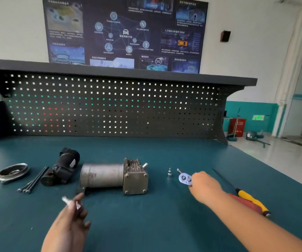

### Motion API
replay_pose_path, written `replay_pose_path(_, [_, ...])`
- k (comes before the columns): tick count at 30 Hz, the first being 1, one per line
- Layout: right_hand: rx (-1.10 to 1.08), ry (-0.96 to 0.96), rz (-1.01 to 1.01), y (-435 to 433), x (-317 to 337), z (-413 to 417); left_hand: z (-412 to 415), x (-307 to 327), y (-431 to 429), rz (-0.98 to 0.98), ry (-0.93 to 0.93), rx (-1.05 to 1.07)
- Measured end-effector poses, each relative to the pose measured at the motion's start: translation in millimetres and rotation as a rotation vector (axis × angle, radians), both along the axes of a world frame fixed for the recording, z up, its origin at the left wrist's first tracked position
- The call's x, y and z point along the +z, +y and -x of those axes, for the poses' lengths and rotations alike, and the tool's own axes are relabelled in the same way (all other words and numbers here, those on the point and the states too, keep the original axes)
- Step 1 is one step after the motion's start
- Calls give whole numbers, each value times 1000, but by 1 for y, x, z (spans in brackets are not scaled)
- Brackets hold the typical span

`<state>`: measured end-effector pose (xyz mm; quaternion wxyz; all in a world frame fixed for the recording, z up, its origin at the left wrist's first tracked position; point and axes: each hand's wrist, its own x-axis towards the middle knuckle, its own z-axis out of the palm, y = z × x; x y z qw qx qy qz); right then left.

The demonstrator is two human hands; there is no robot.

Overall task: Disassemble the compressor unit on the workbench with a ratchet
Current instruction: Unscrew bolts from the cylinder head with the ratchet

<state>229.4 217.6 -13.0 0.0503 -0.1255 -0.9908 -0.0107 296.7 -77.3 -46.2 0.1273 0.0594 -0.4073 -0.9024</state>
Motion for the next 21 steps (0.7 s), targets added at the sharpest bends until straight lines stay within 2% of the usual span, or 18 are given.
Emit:
replay_pose_path(1, [-20, -10, -34, -1, -7, 15, 16, -5, -3, -10, -69, -28])
replay_pose_path(2, [-30, 3, -65, -1, -14, 28, 27, -16, -21, 76, -113, -25])
replay_pose_path(4, [-41, 60, -100, -2, -22, 49, 31, -18, -23, 271, -107, -8])
replay_pose_path(9, [-78, 139, -72, 2, -38, 83, 23, -30, -25, 449, -20, 130])
replay_pose_path(11, [-81, 123, -56, 4, -42, 89, 21, -34, -24, 415, 27, 92])
replay_pose_path(13, [-77, 130, -28, 8, -44, 95, 27, -45, -30, 303, 68, 13])
replay_pose_path(14, [-78, 128, -12, 9, -43, 95, 30, -48, -30, 194, 191, -126])
replay_pose_path(15, [-82, 131, 7, 11, -41, 95, 32, -43, -31, 244, 296, -257])
replay_pose_path(16, [-88, 130, 29, 12, -39, 93, 29, -27, -38, 283, 221, -135])
replay_pose_path(17, [-94, 134, 51, 14, -35, 91, 30, -22, -42, 299, 274, -171])
replay_pose_path(18, [-99, 137, 77, 16, -29, 88, 27, -33, -42, 401, 254, -253])
replay_pose_path(19, [-100, 144, 108, 18, -22, 83, 28, -46, -32, 233, 182, -306])
replay_pose_path(20, [-99, 141, 158, 18, -13, 77, 22, -45, -30, 195, 87, -75])
replay_pose_path(21, [-86, 134, 225, 18, -4, 68, 15, -39, -25, 196, 82, 14])
